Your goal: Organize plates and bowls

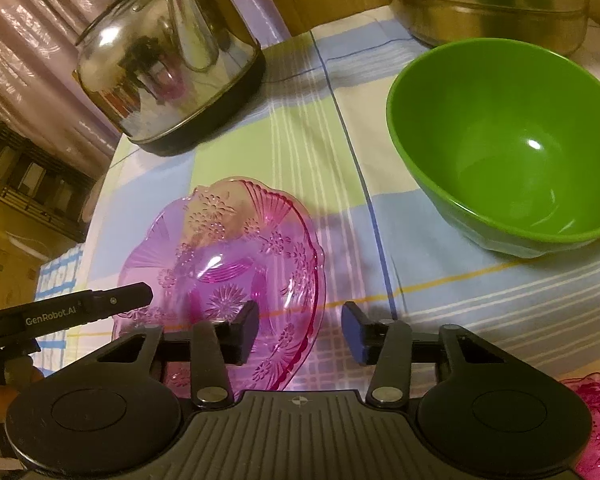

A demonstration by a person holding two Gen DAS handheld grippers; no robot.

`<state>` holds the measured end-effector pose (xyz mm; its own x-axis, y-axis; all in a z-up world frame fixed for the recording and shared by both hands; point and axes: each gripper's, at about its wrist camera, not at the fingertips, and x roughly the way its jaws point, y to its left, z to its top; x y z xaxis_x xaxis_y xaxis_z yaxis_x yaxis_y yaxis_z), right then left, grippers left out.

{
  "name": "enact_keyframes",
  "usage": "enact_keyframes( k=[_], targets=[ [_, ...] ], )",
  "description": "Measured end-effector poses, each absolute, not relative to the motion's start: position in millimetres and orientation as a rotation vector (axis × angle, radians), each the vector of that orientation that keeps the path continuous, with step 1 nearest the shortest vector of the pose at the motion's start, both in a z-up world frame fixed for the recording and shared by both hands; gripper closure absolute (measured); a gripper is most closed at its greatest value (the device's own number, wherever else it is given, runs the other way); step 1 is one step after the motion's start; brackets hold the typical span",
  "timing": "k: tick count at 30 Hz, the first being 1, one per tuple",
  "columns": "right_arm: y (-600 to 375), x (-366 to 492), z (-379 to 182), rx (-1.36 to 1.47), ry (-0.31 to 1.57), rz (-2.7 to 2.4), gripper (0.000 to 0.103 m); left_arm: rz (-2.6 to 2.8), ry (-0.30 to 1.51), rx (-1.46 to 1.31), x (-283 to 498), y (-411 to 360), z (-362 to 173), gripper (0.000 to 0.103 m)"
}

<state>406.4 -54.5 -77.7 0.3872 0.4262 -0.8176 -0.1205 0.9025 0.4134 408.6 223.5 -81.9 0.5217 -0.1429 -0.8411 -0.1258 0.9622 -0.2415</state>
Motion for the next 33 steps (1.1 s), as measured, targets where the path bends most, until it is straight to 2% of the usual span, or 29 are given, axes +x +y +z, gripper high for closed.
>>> enact_keyframes(
  k=[15, 20, 33],
  targets=[
    [-57, 410, -82, 0.316, 1.132, 0.340, 0.089, -0.009, 1.021, -0.262, 417, 219, -79, 0.086],
    [-56, 409, -82, 0.316, 1.132, 0.338, 0.092, 0.002, 1.026, -0.243, 417, 218, -79, 0.092],
    [-55, 405, -73, 0.309, 1.119, 0.352, 0.093, 0.019, 1.020, -0.216, 409, 213, -69, 0.092]
  ],
)
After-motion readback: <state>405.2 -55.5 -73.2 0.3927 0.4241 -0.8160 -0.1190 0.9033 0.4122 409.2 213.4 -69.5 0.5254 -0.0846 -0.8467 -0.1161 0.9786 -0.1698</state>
